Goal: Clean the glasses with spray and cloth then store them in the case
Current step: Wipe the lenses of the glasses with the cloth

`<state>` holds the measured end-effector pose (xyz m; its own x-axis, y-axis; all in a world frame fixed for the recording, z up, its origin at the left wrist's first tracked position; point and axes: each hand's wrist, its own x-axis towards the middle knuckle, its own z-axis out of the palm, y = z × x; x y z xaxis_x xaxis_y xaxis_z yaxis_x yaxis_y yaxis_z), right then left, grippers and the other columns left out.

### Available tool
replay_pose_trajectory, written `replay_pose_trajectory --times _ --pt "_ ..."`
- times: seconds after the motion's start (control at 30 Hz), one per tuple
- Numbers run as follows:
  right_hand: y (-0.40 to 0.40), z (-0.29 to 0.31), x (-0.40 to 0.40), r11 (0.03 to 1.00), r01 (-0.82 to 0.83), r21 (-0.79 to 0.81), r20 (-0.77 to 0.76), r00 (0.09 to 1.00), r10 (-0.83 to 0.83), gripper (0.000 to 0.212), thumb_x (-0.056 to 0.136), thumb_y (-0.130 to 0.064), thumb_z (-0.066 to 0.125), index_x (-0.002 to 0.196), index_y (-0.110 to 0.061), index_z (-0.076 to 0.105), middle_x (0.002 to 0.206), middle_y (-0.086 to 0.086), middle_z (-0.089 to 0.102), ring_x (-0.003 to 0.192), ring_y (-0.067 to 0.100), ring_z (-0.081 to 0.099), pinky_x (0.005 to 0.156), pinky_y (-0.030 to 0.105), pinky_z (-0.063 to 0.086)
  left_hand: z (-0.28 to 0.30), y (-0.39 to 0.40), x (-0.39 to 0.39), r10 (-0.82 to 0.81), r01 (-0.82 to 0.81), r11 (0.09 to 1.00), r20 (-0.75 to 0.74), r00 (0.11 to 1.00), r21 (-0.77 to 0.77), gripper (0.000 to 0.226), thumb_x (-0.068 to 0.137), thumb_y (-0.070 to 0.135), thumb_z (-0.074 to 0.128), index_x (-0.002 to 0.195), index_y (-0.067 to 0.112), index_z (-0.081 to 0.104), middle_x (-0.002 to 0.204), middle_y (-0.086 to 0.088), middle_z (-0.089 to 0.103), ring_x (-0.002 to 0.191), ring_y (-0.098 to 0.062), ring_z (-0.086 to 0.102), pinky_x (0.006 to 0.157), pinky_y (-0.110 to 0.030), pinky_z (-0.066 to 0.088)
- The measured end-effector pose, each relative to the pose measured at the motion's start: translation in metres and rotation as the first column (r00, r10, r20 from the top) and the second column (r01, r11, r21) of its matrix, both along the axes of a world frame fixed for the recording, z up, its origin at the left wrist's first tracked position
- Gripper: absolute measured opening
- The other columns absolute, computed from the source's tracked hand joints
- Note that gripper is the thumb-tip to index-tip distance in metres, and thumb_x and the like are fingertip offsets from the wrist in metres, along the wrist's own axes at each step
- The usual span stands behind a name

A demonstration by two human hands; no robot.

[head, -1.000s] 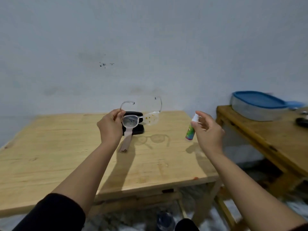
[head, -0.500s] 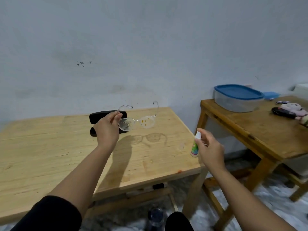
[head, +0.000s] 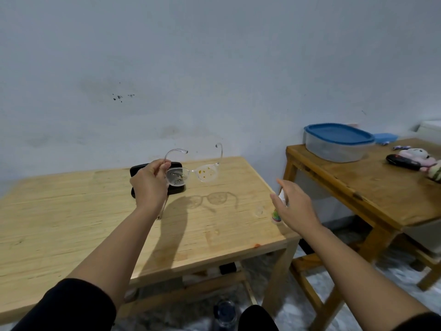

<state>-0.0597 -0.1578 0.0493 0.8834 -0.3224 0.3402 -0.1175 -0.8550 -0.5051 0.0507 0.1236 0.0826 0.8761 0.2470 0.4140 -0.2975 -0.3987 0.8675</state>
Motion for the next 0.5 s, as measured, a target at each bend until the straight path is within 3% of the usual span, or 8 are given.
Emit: replay_pose_trajectory --times 0.07,0.2,0.5 --pt "0.004 0.014 0.005 0.995 -0.015 -0.098 -0.063 0.998 0.009 0.047 0.097 -0.036 0.042 0.137 -0.013 0.042 0.141 0.008 0.046 0.128 0.022 0.043 0.099 0.034 0.038 0.004 0.005 -0.001 0.007 -0.007 1.000 0.016 1.000 -0.007 0.021 0.093 0.020 0.054 0.103 0.012 0.070 0.095 -0.006 0.072 0.087 -0.016 0.061 0.081 -0.017 0.041" --pt "0.016 0.036 0.019 0.975 -0.078 -0.210 -0.155 0.987 0.045 0.046 0.099 -0.036 0.035 0.135 -0.009 0.044 0.141 0.009 0.046 0.130 0.023 0.041 0.103 0.033 0.034 0.010 0.019 -0.002 0.031 -0.031 1.000 0.037 0.999 0.002 0.021 0.092 0.021 0.055 0.103 0.011 0.069 0.098 -0.009 0.073 0.086 -0.011 0.058 0.078 -0.010 0.034" --pt "0.068 0.039 0.080 0.928 -0.207 -0.308 -0.159 0.973 0.164 0.047 0.097 -0.038 0.036 0.134 -0.010 0.046 0.142 0.008 0.045 0.130 0.025 0.041 0.103 0.037 0.037 0.019 0.072 -0.009 0.144 -0.144 0.990 0.035 0.989 -0.005 0.019 0.092 0.019 0.054 0.099 0.012 0.070 0.094 -0.009 0.073 0.089 -0.020 0.064 0.084 -0.023 0.042"
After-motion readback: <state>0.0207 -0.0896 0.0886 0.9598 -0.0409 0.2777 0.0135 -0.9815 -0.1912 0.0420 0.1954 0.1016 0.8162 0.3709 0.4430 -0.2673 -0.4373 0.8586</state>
